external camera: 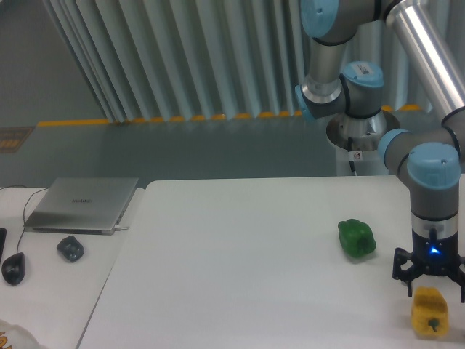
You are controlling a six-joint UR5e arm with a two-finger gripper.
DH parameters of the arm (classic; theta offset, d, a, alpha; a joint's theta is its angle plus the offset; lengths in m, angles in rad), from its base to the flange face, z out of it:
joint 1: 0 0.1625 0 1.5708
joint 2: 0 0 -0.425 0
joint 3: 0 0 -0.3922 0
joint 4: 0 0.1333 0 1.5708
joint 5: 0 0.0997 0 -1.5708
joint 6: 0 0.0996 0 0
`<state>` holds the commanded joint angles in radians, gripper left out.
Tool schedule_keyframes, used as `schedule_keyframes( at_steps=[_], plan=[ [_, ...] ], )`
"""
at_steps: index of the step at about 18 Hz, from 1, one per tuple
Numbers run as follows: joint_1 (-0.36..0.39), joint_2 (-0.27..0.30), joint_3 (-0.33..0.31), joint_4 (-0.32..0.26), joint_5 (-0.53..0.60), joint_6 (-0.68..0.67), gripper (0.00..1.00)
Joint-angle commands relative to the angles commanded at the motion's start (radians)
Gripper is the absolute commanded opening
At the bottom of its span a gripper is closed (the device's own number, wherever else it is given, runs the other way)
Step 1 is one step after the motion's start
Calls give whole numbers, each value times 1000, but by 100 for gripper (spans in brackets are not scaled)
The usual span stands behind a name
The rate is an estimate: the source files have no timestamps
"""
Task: Place the yellow pepper in a basket
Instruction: 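Descend onto the yellow bell pepper and close the gripper around it, then lift the grasped yellow pepper up off the table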
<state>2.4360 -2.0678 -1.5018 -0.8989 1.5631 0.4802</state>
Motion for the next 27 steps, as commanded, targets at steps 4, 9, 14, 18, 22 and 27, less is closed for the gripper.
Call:
schedule_keyframes(
  at_steps=[4,9,14,18,22,27],
  plan=[
    [-8,-8,0,0,0,-25,100],
    [-6,-23,11,2,2,-25,100],
    [-6,-34,14,2,2,-18,100],
    [-6,-43,14,2,5,-18,100],
    [-6,-48,12,3,6,-18,100],
    [-5,-40,12,0,6,-15,54]
  ],
)
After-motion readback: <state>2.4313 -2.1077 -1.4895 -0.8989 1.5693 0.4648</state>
